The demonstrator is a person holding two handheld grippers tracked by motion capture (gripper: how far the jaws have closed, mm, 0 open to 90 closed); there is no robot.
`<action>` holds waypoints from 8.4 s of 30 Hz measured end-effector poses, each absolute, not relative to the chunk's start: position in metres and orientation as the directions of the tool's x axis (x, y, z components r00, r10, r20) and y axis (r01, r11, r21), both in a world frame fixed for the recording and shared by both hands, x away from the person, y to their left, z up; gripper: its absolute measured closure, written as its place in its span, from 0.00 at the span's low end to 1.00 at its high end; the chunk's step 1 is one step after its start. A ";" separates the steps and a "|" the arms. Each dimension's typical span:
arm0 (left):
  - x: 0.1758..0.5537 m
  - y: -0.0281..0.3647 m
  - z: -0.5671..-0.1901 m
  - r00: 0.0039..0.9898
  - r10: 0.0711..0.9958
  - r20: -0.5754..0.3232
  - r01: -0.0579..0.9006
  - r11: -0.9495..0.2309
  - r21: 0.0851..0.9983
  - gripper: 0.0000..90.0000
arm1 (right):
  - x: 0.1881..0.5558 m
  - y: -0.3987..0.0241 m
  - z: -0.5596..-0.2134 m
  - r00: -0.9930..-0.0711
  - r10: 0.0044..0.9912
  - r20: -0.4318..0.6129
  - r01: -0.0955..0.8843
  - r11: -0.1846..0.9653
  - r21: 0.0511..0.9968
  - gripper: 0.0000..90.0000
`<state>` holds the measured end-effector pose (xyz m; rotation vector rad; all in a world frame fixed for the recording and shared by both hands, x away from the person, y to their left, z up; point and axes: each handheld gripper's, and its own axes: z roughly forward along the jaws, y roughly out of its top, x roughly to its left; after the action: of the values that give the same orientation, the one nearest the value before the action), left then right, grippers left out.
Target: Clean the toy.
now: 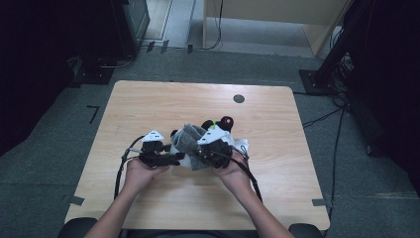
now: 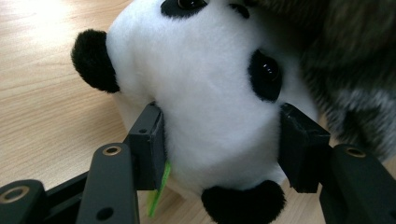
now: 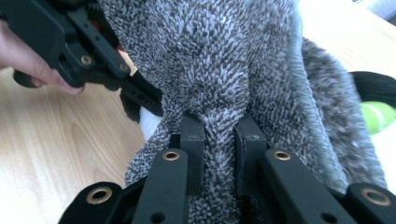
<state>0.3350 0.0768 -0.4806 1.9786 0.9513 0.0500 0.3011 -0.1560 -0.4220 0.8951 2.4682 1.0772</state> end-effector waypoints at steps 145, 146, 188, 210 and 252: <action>0.350 0.079 -0.475 0.708 0.644 -0.289 0.608 -0.349 0.713 0.54 | 0.288 -0.258 -0.433 -0.694 0.709 -0.124 0.475 0.580 0.662 0.87; 0.350 0.079 -0.475 0.708 0.644 -0.288 0.609 -0.350 0.712 0.54 | 0.288 -0.260 -0.432 -0.691 0.712 -0.126 0.473 0.577 0.665 0.87; 0.363 0.093 -0.473 0.750 0.591 -0.298 0.577 -0.365 0.730 0.52 | 0.308 -0.327 -0.404 -0.475 0.880 0.011 0.540 0.281 0.793 0.87; 0.367 0.095 -0.477 0.735 0.598 -0.319 0.591 -0.335 0.734 0.47 | 0.353 -0.375 -0.465 -0.303 0.949 0.089 0.675 0.148 0.723 0.87; 0.366 0.094 -0.479 0.738 0.597 -0.315 0.591 -0.345 0.729 0.38 | 0.364 -0.381 -0.488 -0.230 0.961 0.155 0.699 0.052 0.714 0.17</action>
<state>0.3664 0.0945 -0.4789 2.0344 0.8984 0.0093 0.3645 -0.3811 -0.4884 1.6667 1.9738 0.9907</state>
